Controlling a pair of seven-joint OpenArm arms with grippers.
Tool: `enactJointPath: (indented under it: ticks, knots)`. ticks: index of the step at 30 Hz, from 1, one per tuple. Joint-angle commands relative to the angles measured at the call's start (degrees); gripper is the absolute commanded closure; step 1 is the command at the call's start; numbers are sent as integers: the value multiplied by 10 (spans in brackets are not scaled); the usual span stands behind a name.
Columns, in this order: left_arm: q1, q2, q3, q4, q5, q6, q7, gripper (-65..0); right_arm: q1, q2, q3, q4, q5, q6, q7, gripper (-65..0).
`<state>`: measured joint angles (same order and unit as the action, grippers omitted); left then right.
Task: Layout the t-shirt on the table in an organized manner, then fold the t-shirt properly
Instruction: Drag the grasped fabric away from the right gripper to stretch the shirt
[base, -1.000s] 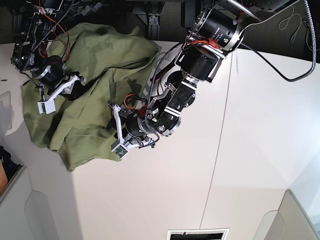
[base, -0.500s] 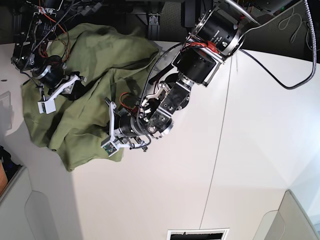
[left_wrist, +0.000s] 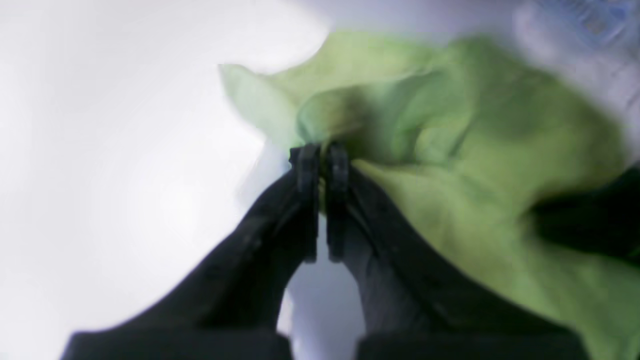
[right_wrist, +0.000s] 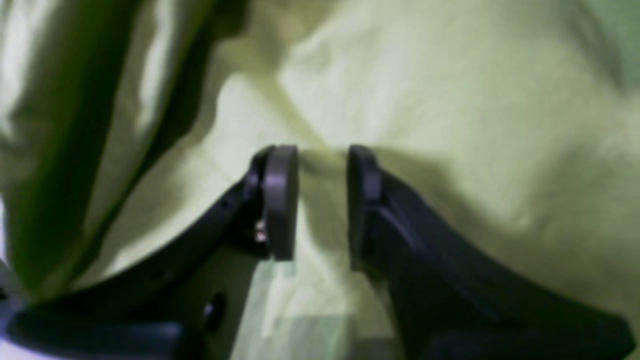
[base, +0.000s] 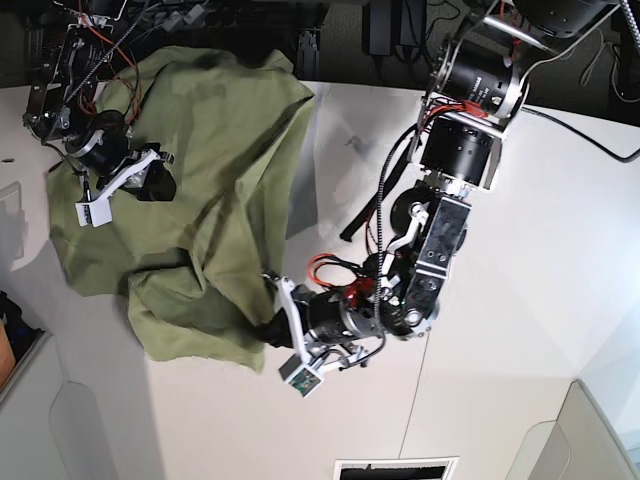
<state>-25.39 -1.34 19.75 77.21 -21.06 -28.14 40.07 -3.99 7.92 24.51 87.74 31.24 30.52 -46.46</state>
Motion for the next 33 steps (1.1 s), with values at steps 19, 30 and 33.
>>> enactJointPath:
  ticks: [19,30,33]
  knots:
    - [8,-43,-62,10,8,-21,-30,0,3,5,1,6,-4,-2,0,-185]
    - [51,-247,-247,10,-66,-41,23,0,3,5,1,6,-4,-2,4,-185]
    - [89,-293,-262,10,-153,-82,74,0,3,5,1,6,-3,-2,4,-185]
